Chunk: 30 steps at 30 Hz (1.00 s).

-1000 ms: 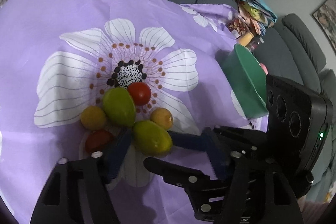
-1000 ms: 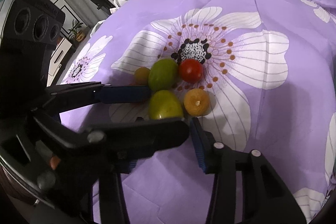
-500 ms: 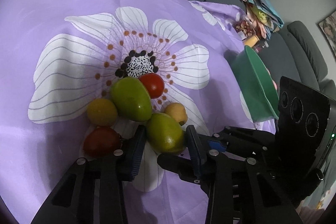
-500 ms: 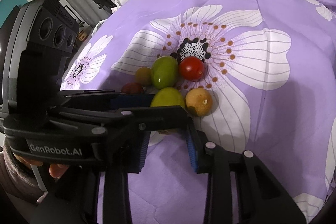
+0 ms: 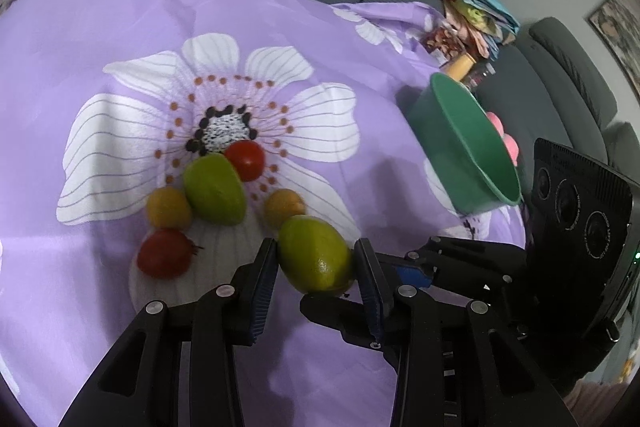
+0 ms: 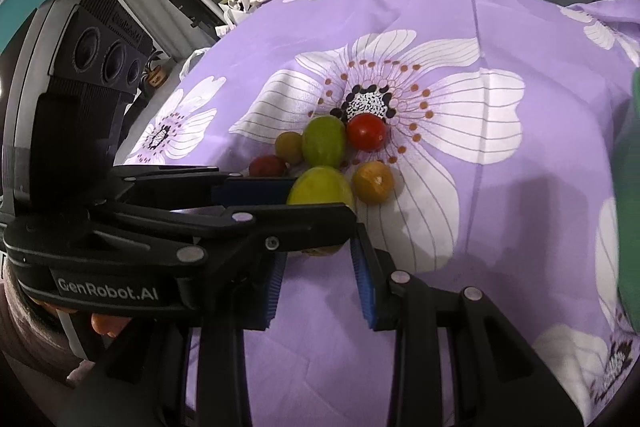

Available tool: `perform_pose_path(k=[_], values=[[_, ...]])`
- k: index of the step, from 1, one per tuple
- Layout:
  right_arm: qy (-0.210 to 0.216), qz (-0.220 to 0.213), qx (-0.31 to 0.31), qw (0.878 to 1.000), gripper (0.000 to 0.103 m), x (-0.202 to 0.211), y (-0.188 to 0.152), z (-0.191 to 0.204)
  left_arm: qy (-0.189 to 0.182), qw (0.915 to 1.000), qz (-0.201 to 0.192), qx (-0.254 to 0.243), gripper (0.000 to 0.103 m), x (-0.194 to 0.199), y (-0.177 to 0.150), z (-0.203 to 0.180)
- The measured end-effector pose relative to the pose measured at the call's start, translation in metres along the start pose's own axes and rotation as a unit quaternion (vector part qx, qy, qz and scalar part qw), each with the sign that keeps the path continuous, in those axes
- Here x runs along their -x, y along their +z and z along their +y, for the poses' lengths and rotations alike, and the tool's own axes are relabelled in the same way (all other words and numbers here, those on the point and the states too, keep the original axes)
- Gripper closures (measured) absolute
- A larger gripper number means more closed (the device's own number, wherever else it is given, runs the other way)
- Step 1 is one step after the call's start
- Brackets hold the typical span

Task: Organize fruits
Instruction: 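Lift the green plum with the right gripper and carry it toward the green bowl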

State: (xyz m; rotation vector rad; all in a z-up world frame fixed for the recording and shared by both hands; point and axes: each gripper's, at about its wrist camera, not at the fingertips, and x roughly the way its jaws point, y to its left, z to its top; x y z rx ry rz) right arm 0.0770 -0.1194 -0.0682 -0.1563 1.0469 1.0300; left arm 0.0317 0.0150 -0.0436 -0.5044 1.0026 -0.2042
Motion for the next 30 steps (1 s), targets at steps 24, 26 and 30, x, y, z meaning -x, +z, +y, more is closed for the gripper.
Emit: perform_pose_path(k=[24,26,30], values=[[-0.019,-0.073,-0.013,0.997,0.070,0.076,-0.032,-0.016,0.012,0.9956,-0.007,-0.093,0.064,0.002,-0.001,-0.085],[-0.020,-0.078,-0.017,0.997,0.070,0.080,-0.036,-0.019,0.014,0.9948,-0.004,-0.100,0.064,-0.001,-0.001,-0.091],[-0.023,-0.088,-0.026,0.996,0.070,0.089,-0.042,-0.026,0.016,0.9932,0.001,-0.115,0.064,-0.006,0.000,-0.104]])
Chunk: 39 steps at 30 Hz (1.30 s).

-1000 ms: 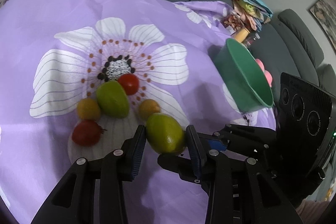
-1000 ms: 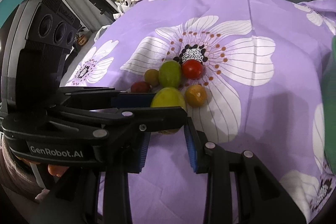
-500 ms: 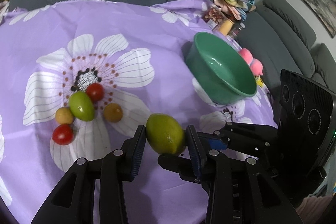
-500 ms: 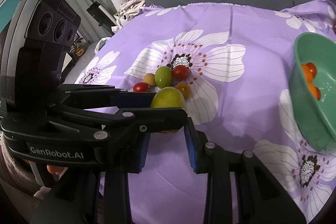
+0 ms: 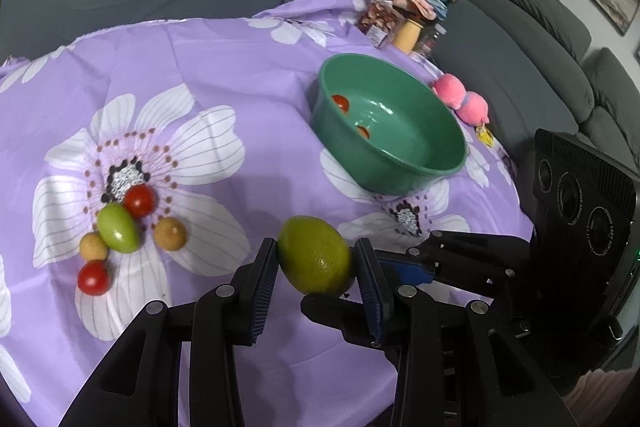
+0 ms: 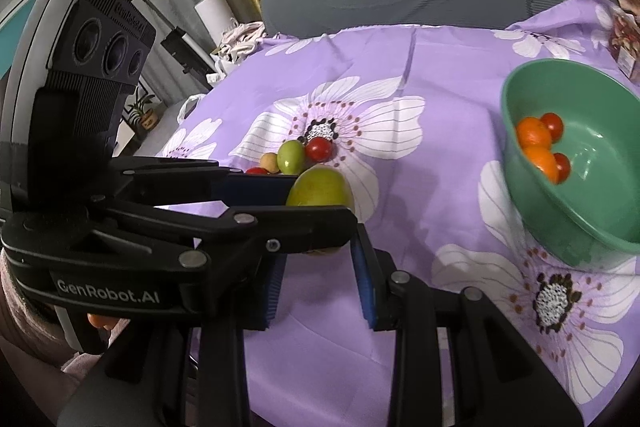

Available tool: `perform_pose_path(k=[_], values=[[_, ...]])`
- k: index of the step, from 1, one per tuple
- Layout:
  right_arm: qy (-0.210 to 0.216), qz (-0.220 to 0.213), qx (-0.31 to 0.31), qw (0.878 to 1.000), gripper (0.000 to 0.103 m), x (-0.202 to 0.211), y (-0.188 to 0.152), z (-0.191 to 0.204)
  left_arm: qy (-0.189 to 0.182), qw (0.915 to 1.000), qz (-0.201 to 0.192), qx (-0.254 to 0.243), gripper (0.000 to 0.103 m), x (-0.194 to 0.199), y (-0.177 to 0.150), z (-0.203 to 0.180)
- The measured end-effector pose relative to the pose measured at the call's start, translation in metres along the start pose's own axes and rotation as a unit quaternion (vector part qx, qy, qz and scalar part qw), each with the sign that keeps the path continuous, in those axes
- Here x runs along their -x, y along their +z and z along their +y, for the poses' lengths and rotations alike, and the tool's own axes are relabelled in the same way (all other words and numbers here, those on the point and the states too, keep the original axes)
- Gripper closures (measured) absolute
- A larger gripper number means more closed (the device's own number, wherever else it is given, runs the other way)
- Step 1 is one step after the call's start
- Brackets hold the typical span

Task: Organize fruits
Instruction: 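Lift the green plum with the right gripper and carry it toward the green bowl, then lower the plum into the green bowl and open the right gripper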

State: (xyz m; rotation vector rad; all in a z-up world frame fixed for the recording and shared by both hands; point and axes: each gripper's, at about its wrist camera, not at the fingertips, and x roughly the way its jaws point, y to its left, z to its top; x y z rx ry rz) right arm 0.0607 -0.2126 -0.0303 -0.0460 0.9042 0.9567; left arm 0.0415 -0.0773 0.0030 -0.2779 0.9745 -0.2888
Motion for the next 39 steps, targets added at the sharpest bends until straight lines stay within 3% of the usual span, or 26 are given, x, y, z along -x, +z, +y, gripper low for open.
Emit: perform_pose_path(k=[39], values=[[-0.055,-0.091,-0.057,0.993,0.070,0.056,-0.004,-0.062,-0.014,0.9929,0.013,-0.118,0.064,-0.039,0.052,-0.078]])
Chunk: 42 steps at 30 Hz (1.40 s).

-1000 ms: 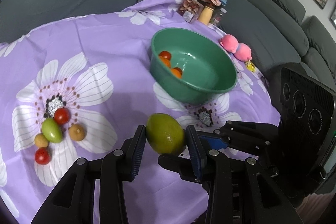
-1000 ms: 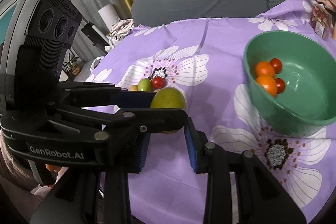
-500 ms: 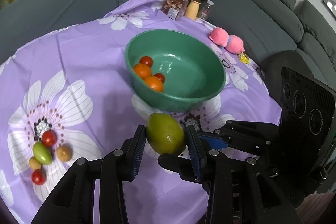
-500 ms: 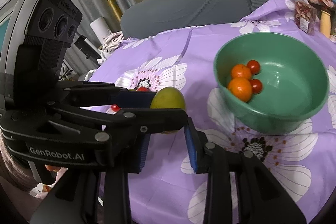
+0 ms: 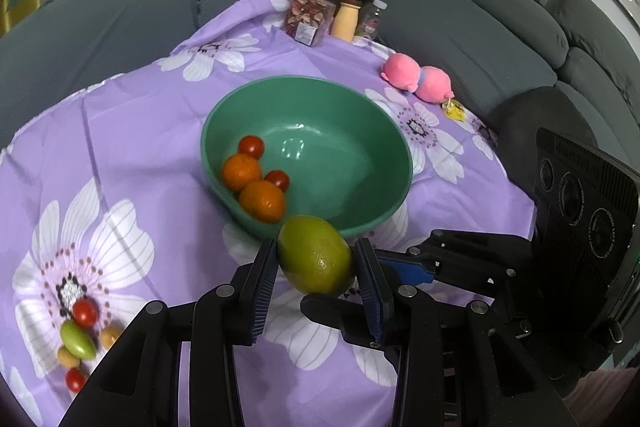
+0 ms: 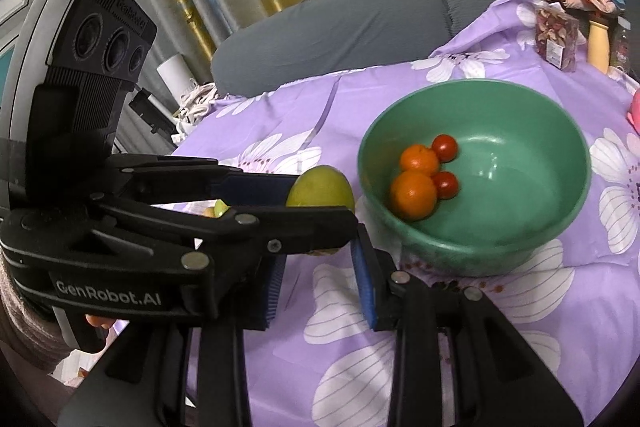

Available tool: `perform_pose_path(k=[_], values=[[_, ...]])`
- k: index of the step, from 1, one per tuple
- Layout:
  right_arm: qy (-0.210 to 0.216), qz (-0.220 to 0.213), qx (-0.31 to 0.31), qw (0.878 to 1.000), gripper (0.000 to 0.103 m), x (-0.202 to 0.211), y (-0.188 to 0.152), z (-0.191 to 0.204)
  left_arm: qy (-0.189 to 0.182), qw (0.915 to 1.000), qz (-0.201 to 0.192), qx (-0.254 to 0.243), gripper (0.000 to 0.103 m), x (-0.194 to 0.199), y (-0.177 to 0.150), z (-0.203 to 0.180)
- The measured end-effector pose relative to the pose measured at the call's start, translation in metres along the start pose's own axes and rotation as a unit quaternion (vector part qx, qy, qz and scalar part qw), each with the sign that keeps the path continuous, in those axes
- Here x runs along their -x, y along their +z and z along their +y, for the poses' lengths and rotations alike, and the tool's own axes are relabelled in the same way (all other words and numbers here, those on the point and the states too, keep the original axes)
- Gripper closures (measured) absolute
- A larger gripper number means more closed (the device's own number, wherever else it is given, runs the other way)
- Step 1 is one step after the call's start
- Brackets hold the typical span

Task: Organize fruits
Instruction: 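Lower the plum into the green bowl and open the right gripper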

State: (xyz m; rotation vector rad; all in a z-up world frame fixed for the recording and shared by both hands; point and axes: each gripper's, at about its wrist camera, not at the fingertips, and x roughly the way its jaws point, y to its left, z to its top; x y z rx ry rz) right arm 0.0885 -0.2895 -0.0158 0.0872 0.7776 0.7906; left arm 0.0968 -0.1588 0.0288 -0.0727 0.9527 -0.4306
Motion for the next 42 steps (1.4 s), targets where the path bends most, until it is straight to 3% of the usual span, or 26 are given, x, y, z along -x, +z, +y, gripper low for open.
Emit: perform_pose_path(k=[14,36,37,39,42], values=[[-0.020,-0.019,-0.012,1.000,0.070,0.002,0.014,-0.026,-0.028,0.9995,-0.008,-0.009,0.064,-0.020,0.028,0.000],[-0.067,0.014,-0.020,0.997,0.068,-0.016,0.019,-0.050,-0.080,0.9949,0.025,0.057,0.064,-0.061,0.035,0.024],[-0.066,0.014,-0.022,0.997,0.068,-0.016,0.019,-0.050,-0.080,0.9947,0.026,0.059,0.063,-0.060,0.035,0.024],[-0.066,0.012,-0.023,0.997,0.066,-0.014,0.018,-0.049,-0.077,0.9949,0.024,0.060,0.047,-0.058,0.035,0.026],[-0.070,0.007,-0.026,0.997,0.061,-0.008,0.016,-0.050,-0.074,0.9951,0.012,0.064,0.037,-0.047,0.032,0.030]])
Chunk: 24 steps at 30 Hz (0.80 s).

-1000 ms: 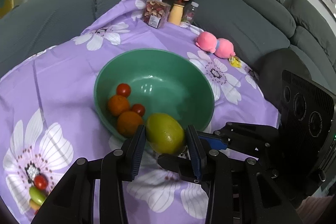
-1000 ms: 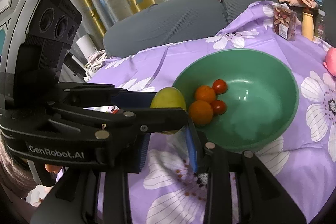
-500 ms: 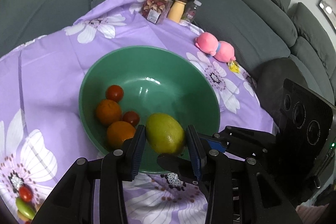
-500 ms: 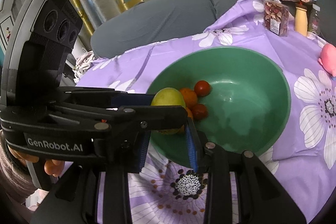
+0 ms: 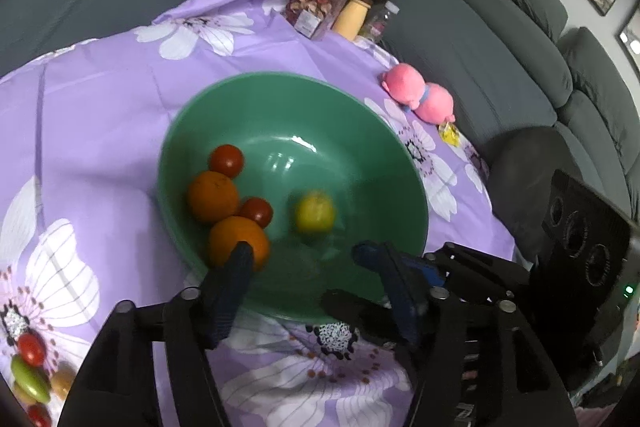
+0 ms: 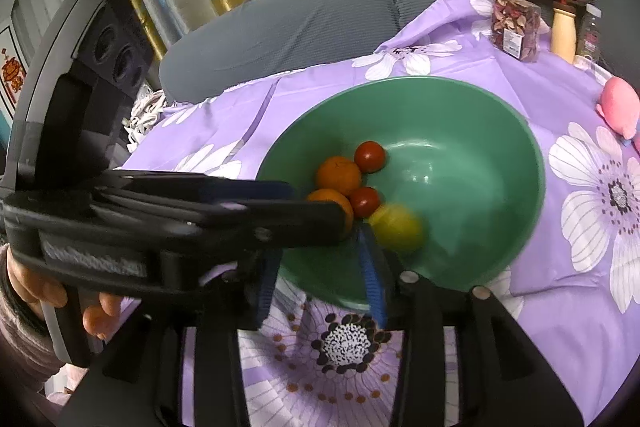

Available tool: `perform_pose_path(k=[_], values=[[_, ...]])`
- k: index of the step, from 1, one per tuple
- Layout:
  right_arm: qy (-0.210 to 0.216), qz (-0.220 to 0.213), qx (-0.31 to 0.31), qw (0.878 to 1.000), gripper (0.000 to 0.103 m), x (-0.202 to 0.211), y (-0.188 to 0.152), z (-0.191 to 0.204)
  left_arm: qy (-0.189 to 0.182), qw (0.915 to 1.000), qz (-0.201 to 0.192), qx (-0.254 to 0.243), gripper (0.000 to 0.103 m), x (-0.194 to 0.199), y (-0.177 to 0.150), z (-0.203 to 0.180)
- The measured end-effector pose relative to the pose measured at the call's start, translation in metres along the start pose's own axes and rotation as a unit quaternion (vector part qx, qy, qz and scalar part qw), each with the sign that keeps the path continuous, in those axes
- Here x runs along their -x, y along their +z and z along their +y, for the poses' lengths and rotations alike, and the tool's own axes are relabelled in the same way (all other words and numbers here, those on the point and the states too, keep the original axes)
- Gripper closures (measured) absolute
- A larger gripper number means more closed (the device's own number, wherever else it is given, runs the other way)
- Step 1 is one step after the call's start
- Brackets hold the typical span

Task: Organize fruits
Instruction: 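Lower the plum into the green bowl and open the right gripper, then withdraw both open grippers from the bowl back toward the fruit cluster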

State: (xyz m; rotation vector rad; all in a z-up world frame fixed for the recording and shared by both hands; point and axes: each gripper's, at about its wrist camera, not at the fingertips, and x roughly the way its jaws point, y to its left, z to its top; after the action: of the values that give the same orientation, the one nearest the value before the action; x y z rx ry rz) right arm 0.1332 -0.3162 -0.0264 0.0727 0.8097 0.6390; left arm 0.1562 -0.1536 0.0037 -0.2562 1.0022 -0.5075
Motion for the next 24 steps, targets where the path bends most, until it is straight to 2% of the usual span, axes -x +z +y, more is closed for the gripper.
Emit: perform_pose_path(k=[1,3,5,10,20,24], values=[[0.001,-0.004,-0.002,1.000,0.061,0.003,-0.001,0.000,0.003,1.0000,-0.005,0.002,0.035,0.006,-0.002,0.003],[-0.001,-0.011,-0.005,1.000,0.055,0.010,-0.004,-0.002,0.013,0.9998,-0.012,0.006,0.025,0.017,-0.005,0.009],[-0.001,-0.020,-0.011,1.000,0.051,0.018,-0.007,-0.005,0.024,0.9994,-0.022,0.012,0.021,0.031,-0.012,0.019],[0.005,-0.033,-0.026,0.999,0.050,0.033,-0.015,-0.010,0.073,0.9958,-0.034,0.044,0.021,0.059,-0.043,0.050],[0.020,-0.031,-0.012,0.999,0.049,0.040,-0.018,0.015,0.101,0.9890,-0.027,0.104,0.021,0.100,-0.109,0.090],[0.031,-0.022,0.008,0.999,0.044,0.036,-0.020,0.033,0.114,0.9845,-0.040,0.127,0.021,0.121,-0.126,0.102]])
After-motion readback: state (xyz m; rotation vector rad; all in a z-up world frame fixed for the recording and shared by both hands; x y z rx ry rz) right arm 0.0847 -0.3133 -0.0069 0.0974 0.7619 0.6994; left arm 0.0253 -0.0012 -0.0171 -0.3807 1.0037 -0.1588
